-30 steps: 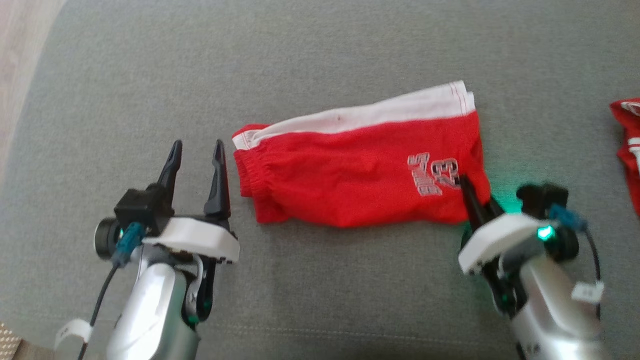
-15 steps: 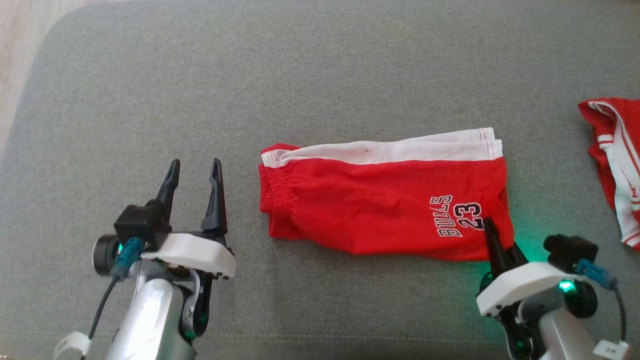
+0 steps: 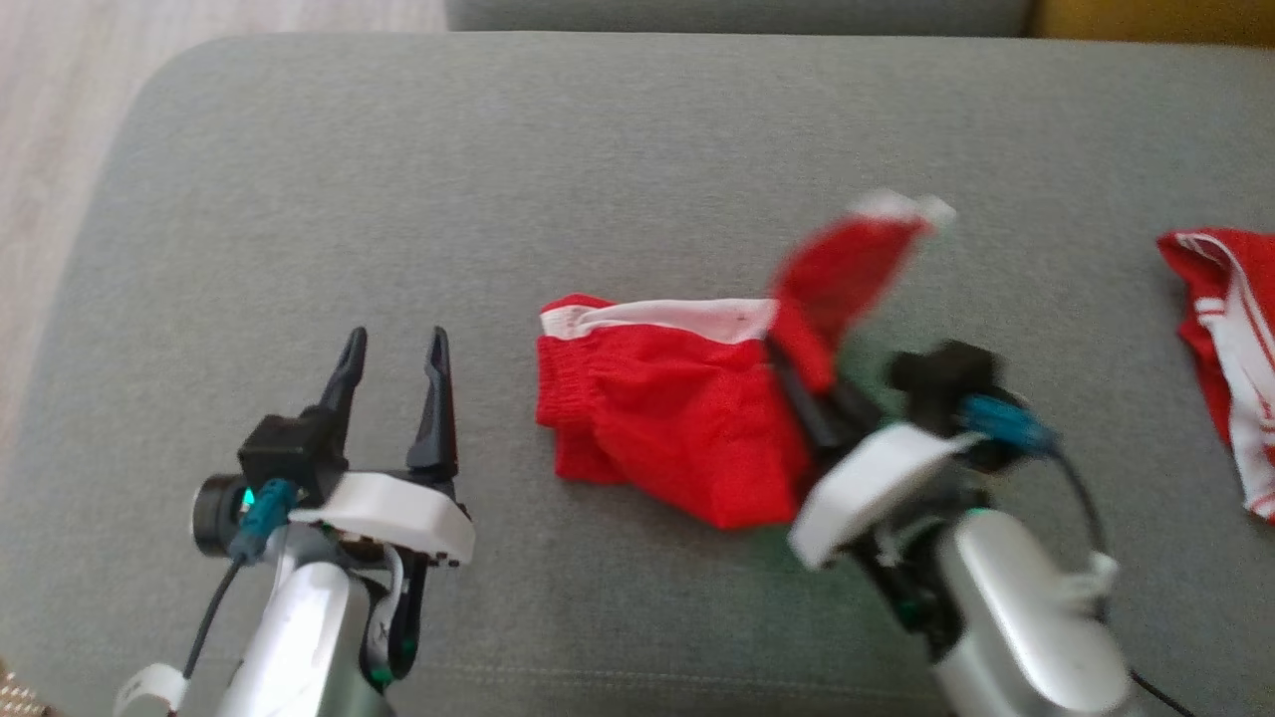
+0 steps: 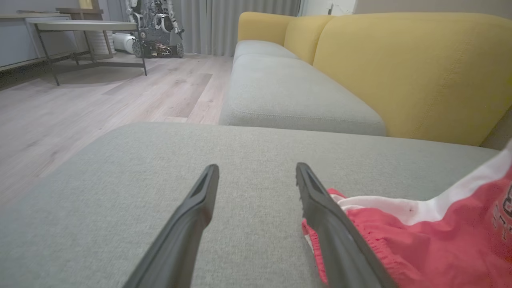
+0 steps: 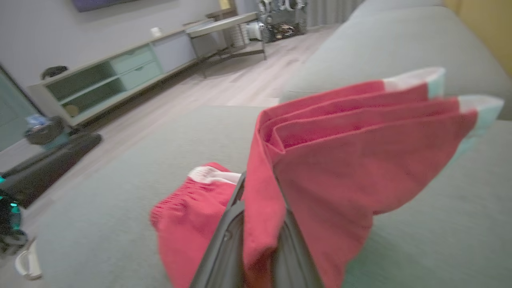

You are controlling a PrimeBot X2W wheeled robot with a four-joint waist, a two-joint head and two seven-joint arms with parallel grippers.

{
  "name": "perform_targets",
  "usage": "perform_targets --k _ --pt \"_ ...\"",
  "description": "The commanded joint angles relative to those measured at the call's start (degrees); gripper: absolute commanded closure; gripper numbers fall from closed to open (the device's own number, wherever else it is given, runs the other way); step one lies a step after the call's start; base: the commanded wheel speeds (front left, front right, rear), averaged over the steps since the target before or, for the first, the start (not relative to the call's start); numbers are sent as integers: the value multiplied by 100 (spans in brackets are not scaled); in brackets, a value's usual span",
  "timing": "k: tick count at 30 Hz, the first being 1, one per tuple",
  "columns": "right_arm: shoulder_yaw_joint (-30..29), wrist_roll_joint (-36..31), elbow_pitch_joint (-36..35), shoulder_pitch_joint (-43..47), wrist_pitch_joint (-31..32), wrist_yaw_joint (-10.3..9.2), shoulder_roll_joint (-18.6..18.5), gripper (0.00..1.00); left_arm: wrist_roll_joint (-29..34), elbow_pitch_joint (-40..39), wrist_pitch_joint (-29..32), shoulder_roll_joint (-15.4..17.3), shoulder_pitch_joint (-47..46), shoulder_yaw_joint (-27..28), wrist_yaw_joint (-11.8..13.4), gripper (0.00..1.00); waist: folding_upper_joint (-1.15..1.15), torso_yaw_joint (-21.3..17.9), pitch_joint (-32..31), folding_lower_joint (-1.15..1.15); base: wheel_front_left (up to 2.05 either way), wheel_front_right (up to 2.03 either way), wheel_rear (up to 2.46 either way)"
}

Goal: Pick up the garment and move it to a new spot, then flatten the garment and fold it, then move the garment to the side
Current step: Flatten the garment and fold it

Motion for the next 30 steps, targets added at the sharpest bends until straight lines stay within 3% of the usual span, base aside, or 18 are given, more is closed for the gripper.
perform_targets --k 1,7,14,15,16,17,24,30 --pt "437 124 -215 -287 75 -4 7 100 -51 -128 -40 87 -84 115 -43 0 0 128 -40 0 0 0 0" --pt "1372 704 187 -525 110 -4 8 100 -103 -76 -47 35 -97 11 -50 0 0 464 -43 0 0 0 0" --pt "1742 979 803 -543 -66 -4 8 100 -144 -45 -57 15 -65 -6 -28 0 0 612 1 0 0 0 0" --pt "1777 999 861 -561 -112 -4 8 89 -144 -45 -58 15 -60 -3 -21 0 0 610 7 0 0 0 0" --pt "1812 1028 905 -581 -153 -4 8 59 -142 -48 -59 14 -54 -2 -11 0 0 602 13 0 0 0 0" --pt "1894 1071 914 -653 -299 -4 8 0 -136 -52 -61 22 -49 0 4 0 0 569 23 0 0 0 0" --pt "1922 1097 470 -934 -938 -4 8 0 -98 -110 -66 68 -83 17 58 0 0 332 21 0 0 0 0" --pt "750 649 89 -695 -1185 -4 -112 0 -86 -170 -68 139 -85 49 79 0 0 114 -40 0 0 0 0"
